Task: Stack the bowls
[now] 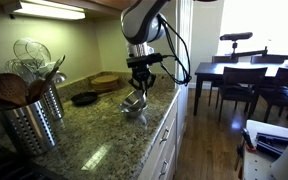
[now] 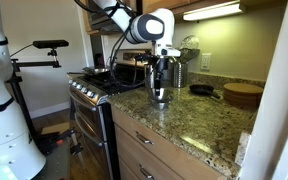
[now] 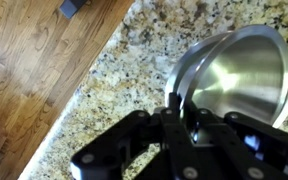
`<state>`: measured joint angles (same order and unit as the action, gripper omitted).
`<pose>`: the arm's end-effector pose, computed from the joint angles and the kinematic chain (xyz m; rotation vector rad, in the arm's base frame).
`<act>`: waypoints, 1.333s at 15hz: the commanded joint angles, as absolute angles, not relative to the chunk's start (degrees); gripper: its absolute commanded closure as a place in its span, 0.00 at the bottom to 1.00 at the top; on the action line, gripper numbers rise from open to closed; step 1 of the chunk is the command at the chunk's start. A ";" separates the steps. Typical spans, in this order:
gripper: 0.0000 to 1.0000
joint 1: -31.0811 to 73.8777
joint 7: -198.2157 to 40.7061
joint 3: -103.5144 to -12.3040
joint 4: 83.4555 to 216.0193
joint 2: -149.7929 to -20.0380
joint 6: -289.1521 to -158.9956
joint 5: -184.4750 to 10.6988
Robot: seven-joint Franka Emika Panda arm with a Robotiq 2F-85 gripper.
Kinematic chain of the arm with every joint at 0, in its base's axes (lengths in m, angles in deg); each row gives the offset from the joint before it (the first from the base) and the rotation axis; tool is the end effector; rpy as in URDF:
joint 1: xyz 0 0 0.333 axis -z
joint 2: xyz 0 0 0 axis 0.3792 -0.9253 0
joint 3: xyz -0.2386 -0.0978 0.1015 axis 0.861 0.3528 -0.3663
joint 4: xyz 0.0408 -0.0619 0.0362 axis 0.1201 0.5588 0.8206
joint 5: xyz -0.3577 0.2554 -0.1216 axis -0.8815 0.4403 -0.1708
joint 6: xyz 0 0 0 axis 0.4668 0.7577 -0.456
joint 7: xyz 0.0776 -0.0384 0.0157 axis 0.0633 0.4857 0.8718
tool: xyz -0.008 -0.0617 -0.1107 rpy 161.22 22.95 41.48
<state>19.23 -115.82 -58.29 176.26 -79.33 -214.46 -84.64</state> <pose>0.6072 -0.0068 0.2319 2.8874 -1.1008 -0.1105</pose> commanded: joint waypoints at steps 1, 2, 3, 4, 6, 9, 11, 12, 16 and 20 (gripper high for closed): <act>0.92 19.83 -114.55 -59.43 176.01 -80.10 -215.78 -80.17; 0.92 19.78 -114.46 -59.49 176.18 -80.23 -215.78 -79.63; 0.93 19.80 -114.43 -59.49 176.42 -80.34 -215.81 -79.22; 0.92 19.82 -114.49 -59.44 176.50 -80.50 -215.80 -79.05; 0.92 19.78 -114.64 -59.26 176.63 -80.83 -215.79 -79.24; 0.93 19.78 -114.65 -59.11 176.45 -81.31 -215.71 -79.42; 0.68 19.75 -114.65 -59.08 176.29 -81.44 -215.50 -79.53; 0.66 19.74 -114.68 -59.05 176.27 -81.41 -215.40 -79.60; 0.41 19.74 -114.63 -58.87 176.11 -81.14 -214.94 -80.10; 0.16 19.63 -114.82 -58.69 175.95 -80.43 -214.33 -80.86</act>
